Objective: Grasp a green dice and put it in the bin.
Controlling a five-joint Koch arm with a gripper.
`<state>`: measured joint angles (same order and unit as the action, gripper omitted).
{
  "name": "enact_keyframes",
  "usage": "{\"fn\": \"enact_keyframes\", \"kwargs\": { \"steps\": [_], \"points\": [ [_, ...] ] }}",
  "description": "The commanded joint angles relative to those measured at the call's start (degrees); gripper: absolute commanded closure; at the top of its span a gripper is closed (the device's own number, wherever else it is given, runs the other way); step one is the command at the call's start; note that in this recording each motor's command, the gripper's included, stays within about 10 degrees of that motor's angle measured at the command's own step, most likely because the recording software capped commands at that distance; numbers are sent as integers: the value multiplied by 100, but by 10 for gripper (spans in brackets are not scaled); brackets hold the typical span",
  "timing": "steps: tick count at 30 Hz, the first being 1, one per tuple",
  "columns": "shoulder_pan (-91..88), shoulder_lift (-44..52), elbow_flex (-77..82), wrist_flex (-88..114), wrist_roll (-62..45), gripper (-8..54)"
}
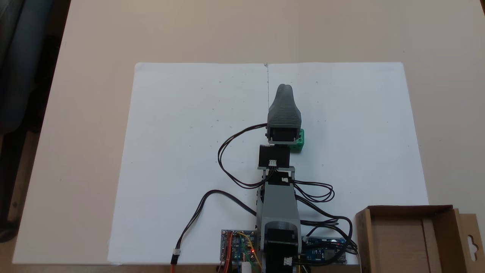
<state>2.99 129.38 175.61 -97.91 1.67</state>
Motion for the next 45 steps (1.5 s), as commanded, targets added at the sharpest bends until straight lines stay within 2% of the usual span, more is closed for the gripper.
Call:
{"fn": "enact_keyframes", "kwargs": {
  "steps": [1,9,12,45],
  "points": [
    [44,650,360,-510,-176,8],
    [53,650,360,-510,-211,9],
    [35,642,360,-501,-809,9],
    [-352,615,360,-202,-853,21]
  ]
}}
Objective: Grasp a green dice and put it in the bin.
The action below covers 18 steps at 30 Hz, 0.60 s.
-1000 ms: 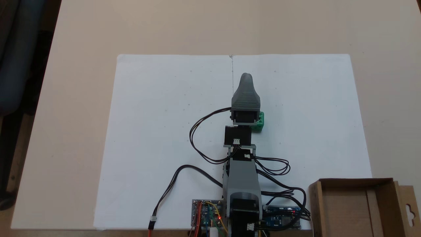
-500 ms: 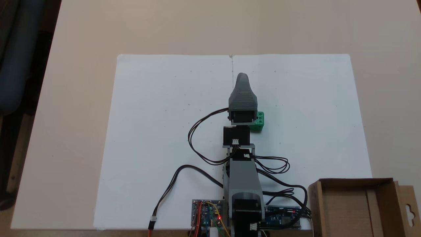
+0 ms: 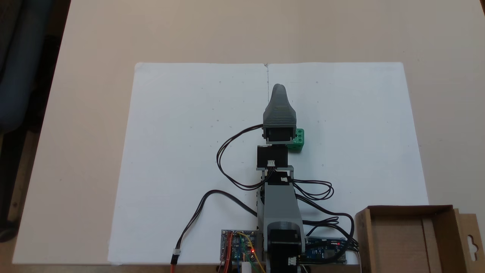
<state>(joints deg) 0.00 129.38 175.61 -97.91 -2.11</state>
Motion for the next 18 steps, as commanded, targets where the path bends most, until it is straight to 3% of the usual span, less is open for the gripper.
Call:
{"fn": "enact_keyframes", "kwargs": {
  "steps": [1,18],
  "points": [
    [-44,615,360,-123,-483,25],
    [439,633,-694,4245,-589,29]
  ]
}}
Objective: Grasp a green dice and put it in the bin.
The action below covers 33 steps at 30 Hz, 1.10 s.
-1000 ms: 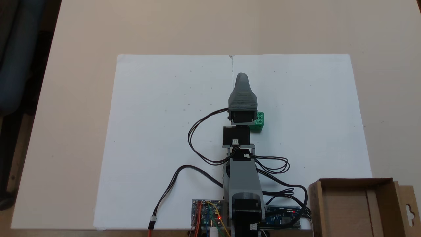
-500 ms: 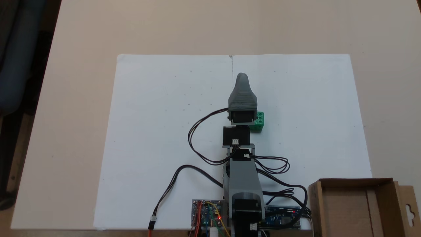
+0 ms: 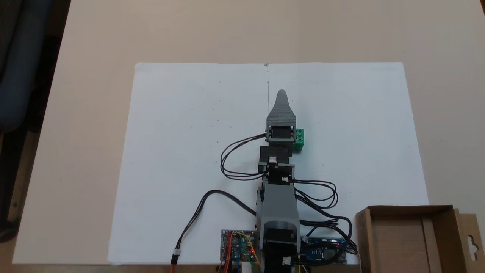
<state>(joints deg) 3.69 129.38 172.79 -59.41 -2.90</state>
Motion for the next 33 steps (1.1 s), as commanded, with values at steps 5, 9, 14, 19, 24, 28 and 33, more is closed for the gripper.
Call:
{"fn": "enact_keyframes", "kwargs": {
  "steps": [5,9,14,19,24,28,33],
  "points": [
    [132,642,-1380,2336,-501,29],
    [123,642,-2364,3892,-501,31],
    [97,659,-3700,5790,-439,31],
    [-193,659,-4983,7513,-413,27],
    [-694,642,-5915,9411,-114,-24],
    [-694,642,-5985,10615,114,-48],
    [-677,642,-6029,12312,105,-48]
  ]
}}
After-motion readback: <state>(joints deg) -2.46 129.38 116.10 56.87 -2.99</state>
